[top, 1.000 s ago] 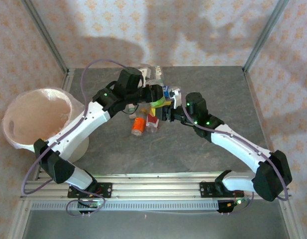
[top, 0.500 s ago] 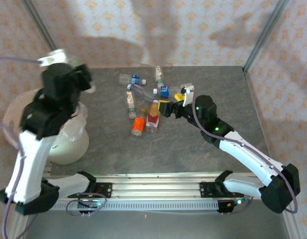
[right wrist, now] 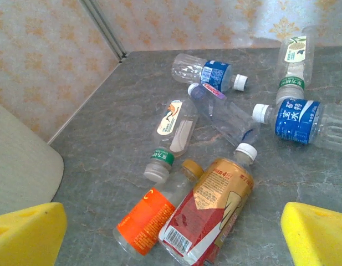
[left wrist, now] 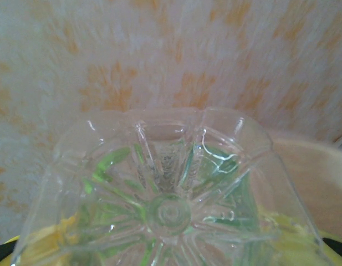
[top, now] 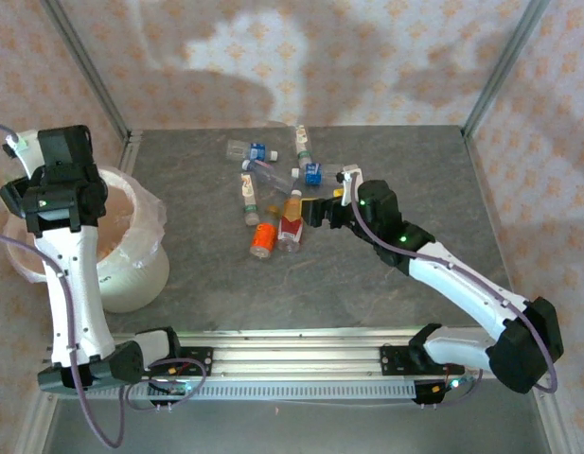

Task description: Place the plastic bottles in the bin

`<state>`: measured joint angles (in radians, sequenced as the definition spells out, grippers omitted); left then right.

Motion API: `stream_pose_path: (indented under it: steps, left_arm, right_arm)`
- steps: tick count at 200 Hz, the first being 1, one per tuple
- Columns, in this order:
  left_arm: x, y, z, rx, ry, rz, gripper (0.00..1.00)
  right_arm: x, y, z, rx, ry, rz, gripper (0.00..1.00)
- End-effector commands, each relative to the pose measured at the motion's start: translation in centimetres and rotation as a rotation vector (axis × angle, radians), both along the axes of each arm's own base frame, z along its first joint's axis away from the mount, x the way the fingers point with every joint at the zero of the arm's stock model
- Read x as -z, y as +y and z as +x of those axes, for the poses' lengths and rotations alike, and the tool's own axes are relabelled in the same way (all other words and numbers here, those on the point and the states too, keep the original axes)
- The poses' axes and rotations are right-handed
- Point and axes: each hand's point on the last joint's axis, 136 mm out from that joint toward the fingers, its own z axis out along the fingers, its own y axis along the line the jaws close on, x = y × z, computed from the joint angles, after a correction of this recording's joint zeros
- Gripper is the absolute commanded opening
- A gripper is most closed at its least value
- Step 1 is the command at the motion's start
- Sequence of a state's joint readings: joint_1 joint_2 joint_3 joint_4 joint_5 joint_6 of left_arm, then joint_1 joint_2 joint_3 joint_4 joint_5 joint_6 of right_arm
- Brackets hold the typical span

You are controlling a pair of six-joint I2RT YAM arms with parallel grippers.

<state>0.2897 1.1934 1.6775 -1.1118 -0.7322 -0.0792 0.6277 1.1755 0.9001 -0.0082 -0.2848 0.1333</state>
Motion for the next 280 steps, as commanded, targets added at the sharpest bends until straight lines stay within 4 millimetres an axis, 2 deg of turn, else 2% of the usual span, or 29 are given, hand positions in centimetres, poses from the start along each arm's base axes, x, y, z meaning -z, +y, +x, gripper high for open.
stream_pose_path:
  steps: [1,26,44,72,88,98,112,123,146,177,198,212,252,280]
  left_arm:
    - [1.6,0.7,-0.7,-0.035,0.030,-0.048,0.51]
    - [3.2,2.2,-0.7,-0.131,0.120,-0.011,0.56]
    - [3.1,2.9,-1.0,-0.199,0.129,0.009,0.78]
    - [2.8,2.4,0.1,-0.156,0.069,-0.069,0.88]
    - [2.3,1.3,1.0,-0.094,-0.026,-0.149,0.92]
    - [2.6,-0.5,2.5,0.013,-0.120,-0.267,0.94]
    - [2.5,-4.4,5.2,0.197,-0.252,-0.421,0.95]
    - [1.2,-7.1,6.4,0.294,-0.323,-0.444,0.99]
    - [-0.8,-12.5,8.6,0.466,-0.416,-0.489,0.99]
    - [0.4,-21.1,12.7,0.693,-0.421,-0.617,0.99]
    - [2.7,-27.1,14.8,0.797,-0.338,-0.695,0.99]
    - [5.6,-29.9,16.5,0.817,-0.265,-0.756,0.99]
    - [15.3,-34.1,21.3,0.739,-0.124,-0.886,1.00]
    - [21.6,-35.2,24.8,0.716,0.026,-0.844,1.00]
  right_arm:
    - [-1.9,0.1,0.3,-0.003,-0.029,0.008,0.99]
    - [-1.3,-0.1,0.2,0.005,-0.012,-0.014,0.99]
    - [-0.7,-0.5,0.1,0.014,0.000,-0.033,0.99]
    - [-0.4,-1.0,-0.1,0.027,-0.003,-0.041,0.99]
    - [-0.4,-1.2,-0.1,0.039,-0.007,-0.045,0.99]
    - [-0.3,-1.3,-0.1,0.047,-0.007,-0.045,0.99]
    - [-0.4,-1.4,0.0,0.057,-0.008,-0.034,0.99]
    - [-0.5,-1.4,0.0,0.059,-0.005,-0.026,0.99]
    - [-0.5,-1.6,0.2,0.080,0.002,-0.019,0.99]
    - [0.0,-2.4,0.2,0.117,0.010,-0.039,0.99]
    - [0.4,-3.3,0.2,0.155,0.013,-0.055,0.99]
    - [0.8,-3.9,0.3,0.183,0.013,-0.063,0.99]
    - [1.2,-4.8,0.1,0.218,0.018,-0.085,0.99]
    - [1.1,-5.3,-0.2,0.231,0.019,-0.089,0.99]
